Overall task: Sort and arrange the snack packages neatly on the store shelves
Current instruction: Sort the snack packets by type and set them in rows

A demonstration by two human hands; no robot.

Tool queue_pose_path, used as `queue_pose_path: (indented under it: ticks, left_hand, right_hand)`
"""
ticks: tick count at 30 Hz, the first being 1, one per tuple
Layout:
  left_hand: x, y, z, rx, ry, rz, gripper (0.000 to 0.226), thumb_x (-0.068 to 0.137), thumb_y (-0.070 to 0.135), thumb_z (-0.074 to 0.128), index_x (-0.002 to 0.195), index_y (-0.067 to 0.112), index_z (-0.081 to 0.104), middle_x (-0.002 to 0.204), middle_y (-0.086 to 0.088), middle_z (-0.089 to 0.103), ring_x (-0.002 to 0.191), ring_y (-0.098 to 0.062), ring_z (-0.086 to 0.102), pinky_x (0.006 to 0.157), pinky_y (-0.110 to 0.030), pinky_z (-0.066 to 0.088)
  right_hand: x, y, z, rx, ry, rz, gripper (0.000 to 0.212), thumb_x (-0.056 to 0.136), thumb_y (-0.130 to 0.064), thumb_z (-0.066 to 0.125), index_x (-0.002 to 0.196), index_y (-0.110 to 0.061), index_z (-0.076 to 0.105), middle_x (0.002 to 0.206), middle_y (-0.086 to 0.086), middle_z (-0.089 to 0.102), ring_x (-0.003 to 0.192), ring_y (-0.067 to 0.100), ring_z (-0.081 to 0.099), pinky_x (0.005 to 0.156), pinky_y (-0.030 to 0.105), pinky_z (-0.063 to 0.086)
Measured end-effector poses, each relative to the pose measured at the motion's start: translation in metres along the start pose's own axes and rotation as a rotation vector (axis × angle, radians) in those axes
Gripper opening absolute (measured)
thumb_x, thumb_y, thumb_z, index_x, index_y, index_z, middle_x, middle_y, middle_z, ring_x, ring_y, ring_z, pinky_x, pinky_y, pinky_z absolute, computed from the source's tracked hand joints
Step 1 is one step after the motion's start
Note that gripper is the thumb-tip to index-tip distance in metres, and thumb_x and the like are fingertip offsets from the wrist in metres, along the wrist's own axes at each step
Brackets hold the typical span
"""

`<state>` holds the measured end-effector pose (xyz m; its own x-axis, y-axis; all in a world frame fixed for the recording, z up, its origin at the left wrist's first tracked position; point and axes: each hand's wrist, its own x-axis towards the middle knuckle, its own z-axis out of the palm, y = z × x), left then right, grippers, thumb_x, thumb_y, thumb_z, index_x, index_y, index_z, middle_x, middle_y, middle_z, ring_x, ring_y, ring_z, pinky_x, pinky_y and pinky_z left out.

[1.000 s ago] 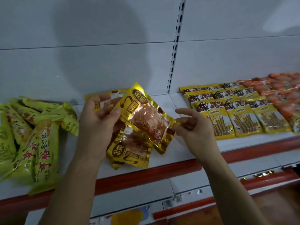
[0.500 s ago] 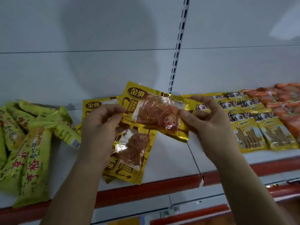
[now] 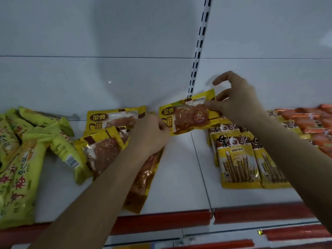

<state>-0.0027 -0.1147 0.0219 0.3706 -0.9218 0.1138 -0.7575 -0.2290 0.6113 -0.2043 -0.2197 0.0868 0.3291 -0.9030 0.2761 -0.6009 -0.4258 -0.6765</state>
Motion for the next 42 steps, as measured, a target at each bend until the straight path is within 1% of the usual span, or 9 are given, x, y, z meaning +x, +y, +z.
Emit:
queue_pose_path:
  ticks: [2, 6, 10, 20, 26, 29, 32, 37, 42]
  left_hand:
    - [0.001, -0.001, 0.002, 0.202, 0.050, 0.039, 0.024, 0.087, 0.027, 0.056, 0.078, 0.018, 0.076, 0.073, -0.002, 0.071, 0.079, -0.027, 0.067, 0.073, -0.043, 0.057]
    - [0.002, -0.004, 0.004, 0.394, 0.008, -0.003, 0.026, 0.094, 0.035, 0.052, 0.084, 0.020, 0.071, 0.083, 0.000, 0.067, 0.105, -0.032, 0.056, 0.087, -0.048, 0.050]
    - [-0.001, -0.007, 0.007, 0.477, 0.022, -0.013, 0.028, 0.095, 0.041, 0.051, 0.088, 0.021, 0.068, 0.088, -0.001, 0.066, 0.108, -0.031, 0.055, 0.089, -0.048, 0.046]
    - [-0.010, -0.016, 0.000, 0.385, 0.020, 0.020, 0.046, 0.093, 0.040, 0.055, 0.136, 0.026, 0.046, 0.120, 0.003, 0.066, 0.121, -0.032, 0.049, 0.093, -0.050, 0.039]
    - [-0.020, -0.037, -0.014, 0.294, 0.021, 0.060, 0.062, 0.093, 0.043, 0.058, 0.148, 0.037, 0.030, 0.114, 0.013, 0.065, 0.126, -0.022, 0.045, 0.094, -0.050, 0.030]
    - [-0.026, -0.046, -0.024, 0.246, -0.038, 0.102, 0.069, 0.091, 0.048, 0.060, 0.150, 0.042, 0.024, 0.124, 0.014, 0.062, 0.131, -0.019, 0.042, 0.100, -0.049, 0.027]
    - [-0.039, -0.055, -0.041, 0.102, 0.060, 0.164, 0.055, 0.092, 0.048, 0.054, 0.144, 0.044, 0.035, 0.128, 0.018, 0.060, 0.129, -0.014, 0.049, 0.107, -0.055, 0.033]
    - [-0.053, -0.076, -0.067, 0.044, 0.161, 0.171, 0.032, 0.099, 0.032, 0.058, 0.130, 0.038, 0.055, 0.114, 0.023, 0.060, 0.115, -0.014, 0.057, 0.098, -0.057, 0.045]
    - [-0.062, -0.083, -0.072, 0.046, 0.096, 0.135, 0.044, 0.093, 0.033, 0.065, 0.134, 0.040, 0.050, 0.118, 0.019, 0.063, 0.112, -0.015, 0.058, 0.097, -0.056, 0.046]
  right_hand:
    - [0.012, 0.000, 0.013, -0.131, -0.037, -0.058, 0.047, 0.079, -0.026, 0.086, 0.112, -0.028, 0.052, 0.079, -0.003, 0.068, 0.067, 0.008, 0.063, 0.047, 0.011, 0.042]
    - [0.034, 0.010, 0.040, -0.413, -0.107, -0.093, 0.032, 0.081, -0.023, 0.083, 0.091, -0.026, 0.053, 0.083, 0.003, 0.067, 0.077, 0.024, 0.063, 0.059, 0.029, 0.047]
    - [0.041, 0.022, 0.057, -0.519, -0.141, -0.101, 0.023, 0.082, -0.021, 0.080, 0.072, -0.026, 0.060, 0.082, 0.000, 0.069, 0.078, 0.024, 0.065, 0.066, 0.031, 0.052]
    - [0.040, 0.030, 0.062, -0.667, -0.242, -0.133, 0.027, 0.086, -0.039, 0.077, 0.096, -0.023, 0.057, 0.096, 0.003, 0.061, 0.083, 0.025, 0.057, 0.068, 0.032, 0.042]
    - [0.017, -0.001, 0.062, -0.506, -0.197, -0.265, 0.016, 0.092, -0.035, 0.068, 0.097, -0.023, 0.059, 0.094, 0.000, 0.067, 0.083, 0.023, 0.060, 0.071, 0.033, 0.050]
    - [-0.007, -0.028, 0.072, -0.385, -0.336, -0.301, 0.012, 0.094, -0.036, 0.064, 0.100, -0.025, 0.064, 0.087, -0.007, 0.069, 0.082, 0.019, 0.064, 0.074, 0.038, 0.057]
    - [-0.032, -0.047, 0.085, -0.327, -0.469, -0.312, 0.013, 0.096, -0.038, 0.060, 0.094, -0.027, 0.067, 0.084, -0.010, 0.069, 0.085, 0.017, 0.065, 0.081, 0.039, 0.056]
    - [-0.069, -0.062, 0.109, -0.199, -0.561, -0.203, 0.046, 0.092, -0.059, 0.059, 0.120, -0.023, 0.064, 0.098, -0.005, 0.073, 0.087, 0.012, 0.065, 0.071, 0.030, 0.051]
    - [-0.082, -0.058, 0.135, -0.109, -0.437, -0.060, 0.052, 0.084, -0.057, 0.073, 0.121, -0.021, 0.066, 0.096, -0.008, 0.069, 0.081, 0.008, 0.063, 0.064, 0.021, 0.049]
